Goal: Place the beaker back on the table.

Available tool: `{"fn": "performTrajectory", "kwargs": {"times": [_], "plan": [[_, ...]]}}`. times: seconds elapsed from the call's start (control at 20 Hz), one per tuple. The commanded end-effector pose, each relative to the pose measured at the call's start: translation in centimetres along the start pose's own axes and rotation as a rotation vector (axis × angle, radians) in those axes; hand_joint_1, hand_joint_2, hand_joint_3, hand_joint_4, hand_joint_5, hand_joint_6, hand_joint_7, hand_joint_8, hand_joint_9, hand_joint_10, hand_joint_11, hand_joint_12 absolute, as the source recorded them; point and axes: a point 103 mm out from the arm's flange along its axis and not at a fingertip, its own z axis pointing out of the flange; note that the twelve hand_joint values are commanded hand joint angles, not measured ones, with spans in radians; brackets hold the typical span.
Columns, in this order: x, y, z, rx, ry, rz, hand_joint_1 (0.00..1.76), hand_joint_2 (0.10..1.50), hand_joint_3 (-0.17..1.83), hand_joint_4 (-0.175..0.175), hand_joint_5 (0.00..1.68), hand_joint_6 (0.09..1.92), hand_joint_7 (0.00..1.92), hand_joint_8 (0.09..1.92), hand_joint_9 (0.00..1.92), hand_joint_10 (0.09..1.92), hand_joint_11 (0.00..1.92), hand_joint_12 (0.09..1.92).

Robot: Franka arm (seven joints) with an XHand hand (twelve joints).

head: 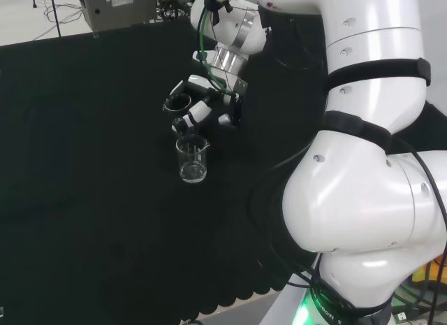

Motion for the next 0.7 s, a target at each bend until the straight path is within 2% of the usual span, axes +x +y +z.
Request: {"fn": "performTrajectory", "kwargs": {"times": [0.05,0.15,0.35,0.55,0.7], "plan": [[-0.1,-1.1,-0.3,0.048,-0.04,0.001,0.99,0.6,0.42,0.014,0.54,0.31,0.69,0.09,0.81,0.09,0.37,1.26],[0.0,-1.3,-0.3,0.061,-0.051,0.007,0.95,0.59,0.43,0.007,0.43,0.29,0.58,0.09,0.72,0.09,0.25,1.31],[0.3,-1.6,-0.5,0.071,-0.066,0.02,0.91,0.59,0.43,0.004,0.39,0.26,0.52,0.09,0.66,0.09,0.18,1.33],[1.4,-2.2,-1.7,0.044,-0.082,0.017,0.88,0.59,0.42,0.003,0.38,0.24,0.48,0.09,0.62,0.09,0.13,1.35],[3.2,-2.9,-3.6,0.009,-0.109,0.013,0.86,0.59,0.41,0.003,0.36,0.19,0.42,0.09,0.56,0.09,0.05,1.37]]}}
